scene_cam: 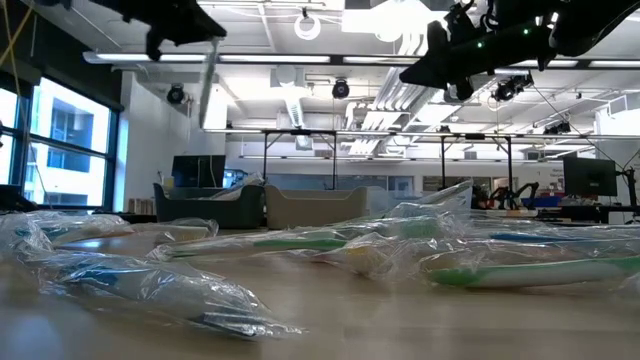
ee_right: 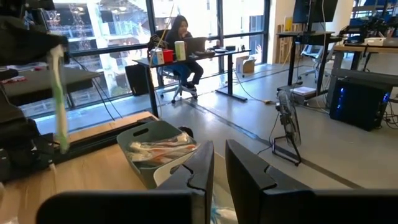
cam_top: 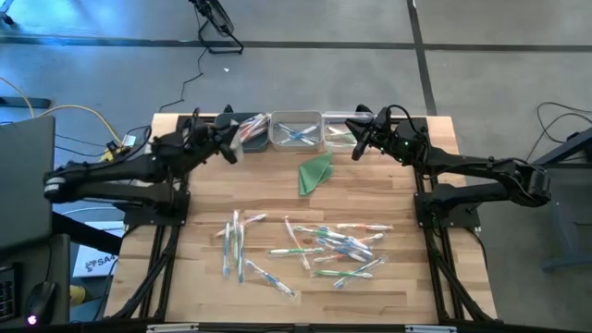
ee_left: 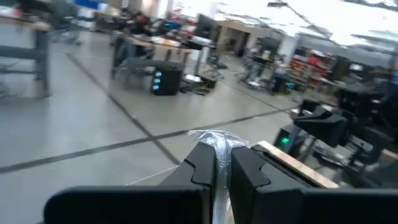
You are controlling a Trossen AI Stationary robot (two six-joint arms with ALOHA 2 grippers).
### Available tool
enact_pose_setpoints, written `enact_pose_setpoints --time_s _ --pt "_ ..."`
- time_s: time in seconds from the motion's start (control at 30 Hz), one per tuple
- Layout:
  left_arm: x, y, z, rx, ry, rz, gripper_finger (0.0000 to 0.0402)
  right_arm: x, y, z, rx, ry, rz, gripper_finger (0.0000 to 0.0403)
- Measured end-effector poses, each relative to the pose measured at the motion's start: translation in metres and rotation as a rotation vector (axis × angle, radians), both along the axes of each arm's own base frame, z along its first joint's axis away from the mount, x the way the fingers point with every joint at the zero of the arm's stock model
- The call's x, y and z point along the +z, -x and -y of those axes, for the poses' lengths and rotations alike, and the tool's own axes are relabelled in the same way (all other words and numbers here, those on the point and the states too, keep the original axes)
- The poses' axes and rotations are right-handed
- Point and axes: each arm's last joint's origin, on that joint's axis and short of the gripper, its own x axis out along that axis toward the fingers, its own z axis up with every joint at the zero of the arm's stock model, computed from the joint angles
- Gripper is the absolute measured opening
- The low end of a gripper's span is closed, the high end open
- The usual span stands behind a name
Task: Pick & Place Toothbrushes
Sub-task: Put the green toothbrush into the transparent bin
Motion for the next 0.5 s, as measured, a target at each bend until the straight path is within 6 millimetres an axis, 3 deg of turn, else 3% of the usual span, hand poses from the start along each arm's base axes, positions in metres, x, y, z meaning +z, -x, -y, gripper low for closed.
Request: enact_pose_setpoints --time_s 0.5 --pt "-0.021 -0.059 -0.065 -0.293 -0.186 0.096 0.0013 0.0 0.0 0.0 0.034 -0.037 0.024 0.0034"
